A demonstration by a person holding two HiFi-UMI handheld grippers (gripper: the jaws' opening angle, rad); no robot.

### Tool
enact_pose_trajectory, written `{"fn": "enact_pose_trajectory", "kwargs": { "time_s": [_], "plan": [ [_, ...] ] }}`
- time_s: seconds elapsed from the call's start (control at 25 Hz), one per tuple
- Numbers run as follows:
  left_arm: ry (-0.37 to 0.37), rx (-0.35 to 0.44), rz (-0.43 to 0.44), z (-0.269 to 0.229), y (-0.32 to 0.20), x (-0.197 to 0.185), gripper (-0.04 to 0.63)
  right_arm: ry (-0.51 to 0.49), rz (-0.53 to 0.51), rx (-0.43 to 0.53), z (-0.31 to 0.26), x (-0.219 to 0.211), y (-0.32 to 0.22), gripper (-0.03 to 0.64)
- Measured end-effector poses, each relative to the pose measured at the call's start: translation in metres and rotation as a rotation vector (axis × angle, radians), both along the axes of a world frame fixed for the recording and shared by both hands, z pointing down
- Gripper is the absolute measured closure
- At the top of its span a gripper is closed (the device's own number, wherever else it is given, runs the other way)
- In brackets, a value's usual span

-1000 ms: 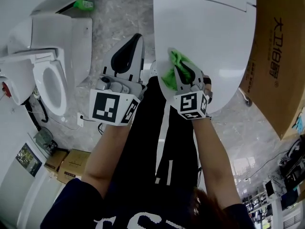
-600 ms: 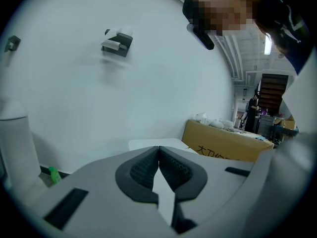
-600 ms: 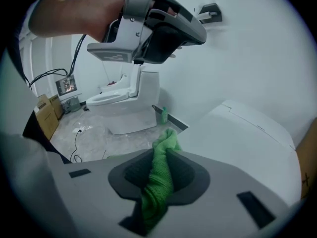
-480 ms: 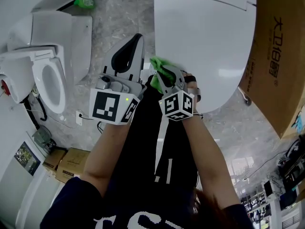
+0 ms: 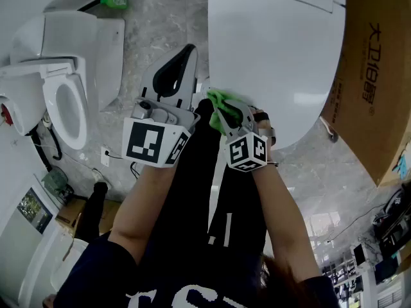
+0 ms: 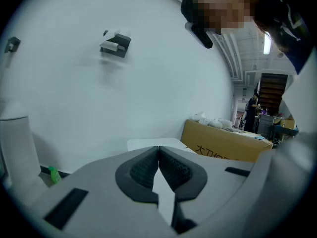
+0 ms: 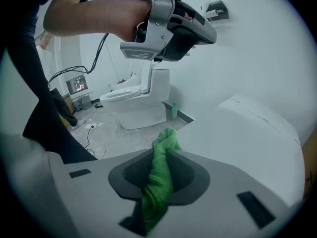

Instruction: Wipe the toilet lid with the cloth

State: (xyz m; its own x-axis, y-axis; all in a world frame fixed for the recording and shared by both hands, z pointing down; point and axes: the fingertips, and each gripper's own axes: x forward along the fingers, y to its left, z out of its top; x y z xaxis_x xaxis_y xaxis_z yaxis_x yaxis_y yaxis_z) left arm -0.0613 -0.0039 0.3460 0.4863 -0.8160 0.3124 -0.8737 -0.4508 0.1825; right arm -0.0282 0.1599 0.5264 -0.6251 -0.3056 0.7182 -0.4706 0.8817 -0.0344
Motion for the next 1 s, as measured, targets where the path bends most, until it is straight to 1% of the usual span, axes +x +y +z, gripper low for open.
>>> {"fn": "enact_pose_trajectory", "kwargs": {
  "time_s": [0.32, 0.76, 0.88, 1.0],
  "plan": [
    [-0.004, -0.003, -0.003, 0.001, 0.008, 0.001, 0.574, 0.034, 0.060, 0.011, 0.002, 0.049, 0.009, 0.534],
    [-0.004, 0.004, 0.013, -0.004, 0.016, 0.013, 0.574, 0.113, 0.152, 0.030, 0.004, 0.130, 0.012, 0.534],
    [-0.006, 0.002, 0.019, -0.004, 0.019, 0.016, 0.574, 0.129, 0.198, 0.032, 0.004, 0.152, 0.010, 0.534],
    [-0.009, 0.000, 0.023, -0.003, 0.021, 0.020, 0.574, 0.143, 0.272, 0.031, 0.005, 0.178, 0.008, 0.534]
  ]
}}
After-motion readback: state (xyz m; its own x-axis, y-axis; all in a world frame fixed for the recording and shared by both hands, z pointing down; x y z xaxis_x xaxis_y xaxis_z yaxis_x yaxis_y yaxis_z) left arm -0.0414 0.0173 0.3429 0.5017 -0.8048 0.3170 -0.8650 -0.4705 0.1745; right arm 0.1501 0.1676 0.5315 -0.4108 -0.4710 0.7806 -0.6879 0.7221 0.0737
